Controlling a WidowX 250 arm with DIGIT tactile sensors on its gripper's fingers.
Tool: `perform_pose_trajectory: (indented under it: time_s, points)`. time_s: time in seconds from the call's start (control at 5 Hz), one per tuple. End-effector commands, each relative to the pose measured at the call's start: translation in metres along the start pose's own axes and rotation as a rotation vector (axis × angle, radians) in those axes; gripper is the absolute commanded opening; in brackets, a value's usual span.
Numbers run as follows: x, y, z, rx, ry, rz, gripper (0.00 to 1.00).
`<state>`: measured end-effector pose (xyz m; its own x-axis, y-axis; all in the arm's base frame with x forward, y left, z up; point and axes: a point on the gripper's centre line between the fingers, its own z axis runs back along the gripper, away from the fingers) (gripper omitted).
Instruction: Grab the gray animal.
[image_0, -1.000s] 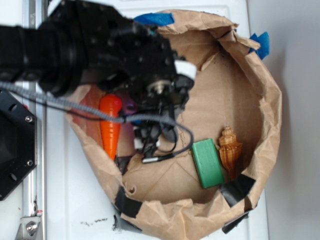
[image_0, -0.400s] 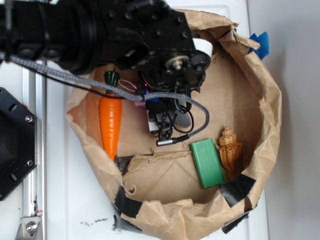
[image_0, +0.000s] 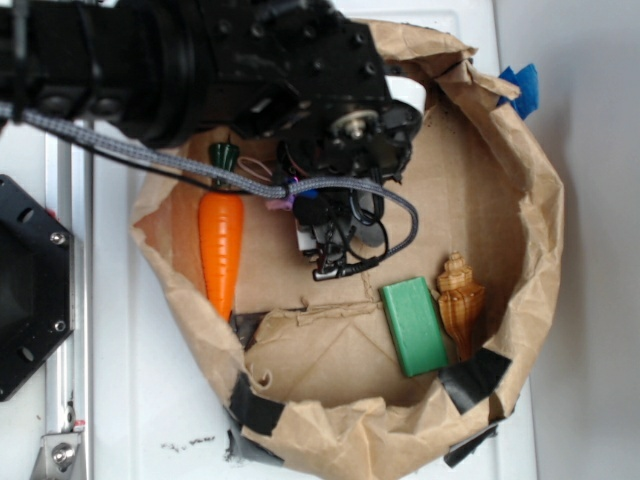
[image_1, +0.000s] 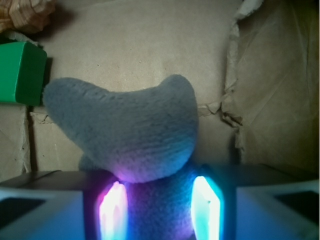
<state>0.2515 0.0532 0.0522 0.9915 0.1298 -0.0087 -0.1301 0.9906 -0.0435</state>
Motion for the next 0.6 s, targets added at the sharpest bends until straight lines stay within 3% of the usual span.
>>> perform_pose_trajectory:
  time_s: [0.0,0.2,0.4]
  points:
    - [0.006,0.004,0.005,0.001,-0.03,0.01,0.0]
    - [0.003,0.005,0.013,0.007,-0.022,0.007,0.0]
    - [-0.004,0.006,0.054,0.02,-0.041,0.038,0.0]
